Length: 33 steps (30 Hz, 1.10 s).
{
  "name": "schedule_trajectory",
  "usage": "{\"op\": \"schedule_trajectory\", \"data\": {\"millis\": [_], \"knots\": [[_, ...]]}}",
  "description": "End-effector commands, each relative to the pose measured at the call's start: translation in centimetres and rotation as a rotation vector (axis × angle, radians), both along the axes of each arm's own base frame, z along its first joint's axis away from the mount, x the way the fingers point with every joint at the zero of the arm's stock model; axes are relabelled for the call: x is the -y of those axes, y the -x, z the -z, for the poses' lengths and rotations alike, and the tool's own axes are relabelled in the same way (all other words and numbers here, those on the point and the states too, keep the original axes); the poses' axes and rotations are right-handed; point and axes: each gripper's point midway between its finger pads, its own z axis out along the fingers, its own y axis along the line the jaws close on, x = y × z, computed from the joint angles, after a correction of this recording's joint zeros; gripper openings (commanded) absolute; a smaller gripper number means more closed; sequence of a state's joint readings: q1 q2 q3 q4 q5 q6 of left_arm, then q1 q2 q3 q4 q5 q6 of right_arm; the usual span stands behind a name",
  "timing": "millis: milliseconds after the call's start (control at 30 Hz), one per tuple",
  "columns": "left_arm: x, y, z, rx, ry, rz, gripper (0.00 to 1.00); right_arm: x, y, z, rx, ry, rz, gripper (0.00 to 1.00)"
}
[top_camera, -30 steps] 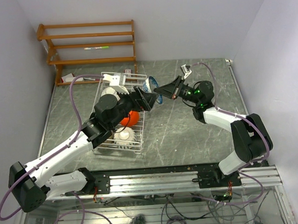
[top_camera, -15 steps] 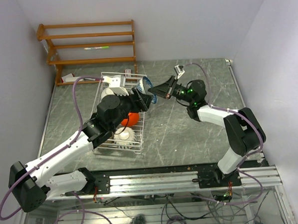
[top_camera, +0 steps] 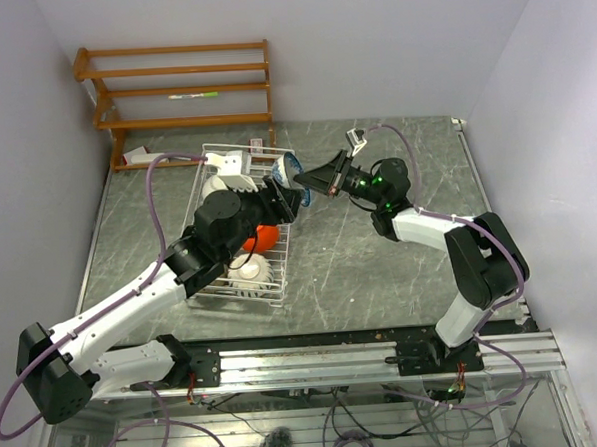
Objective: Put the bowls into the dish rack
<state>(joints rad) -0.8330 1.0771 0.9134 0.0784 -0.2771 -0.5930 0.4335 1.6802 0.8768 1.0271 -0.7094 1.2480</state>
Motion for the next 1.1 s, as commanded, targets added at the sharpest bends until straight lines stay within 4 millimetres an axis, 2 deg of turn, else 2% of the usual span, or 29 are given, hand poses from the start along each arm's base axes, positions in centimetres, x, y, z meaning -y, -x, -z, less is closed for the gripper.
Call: {"op": "schedule_trajectory", "data": {"millis": [0,267,367,500,767,867,933,1067], "knots": [[-0.8,-0.8,-0.9,0.084,-0.034,-0.038,0.07,-0.6,0.4,-2.5,0.072,-0.036,-0.032,0.02],[-2.7,-0.6,-1.8,0.154,-0.067,-0.088,0.07,-0.8,0.1,-3.0,0.093,-0.024,-0.040,0.33],[-2.9,-0.8,-2.2,0.175,-0.094,-0.097,0.07,-0.9,0.2,-3.4,0.101,-0.037,-0.052,0.40],[-3.6,-1.6,-1.7,0.170,-0.149,-0.134,0.07,-0.7,0.1,-3.4,0.103,-0.023,-0.043,0.50],[-5.3,-3.3,-1.0,0.163,-0.224,-0.191,0.07,2.8,-0.8,-4.3,0.126,-0.003,0.052,0.55],[-5.5,-4.2,-1.0,0.156,-0.288,-0.202,0.07,4.5,-1.6,-3.8,0.119,0.046,0.115,0.56],[-5.3,-5.1,-0.5,0.141,-0.354,-0.201,0.07,5.5,-1.7,-3.2,0.115,0.096,0.158,0.56],[-4.7,-7.7,2.5,0.066,-0.529,-0.178,0.07,7.7,-1.5,-2.3,0.112,0.185,0.235,0.57]]}}
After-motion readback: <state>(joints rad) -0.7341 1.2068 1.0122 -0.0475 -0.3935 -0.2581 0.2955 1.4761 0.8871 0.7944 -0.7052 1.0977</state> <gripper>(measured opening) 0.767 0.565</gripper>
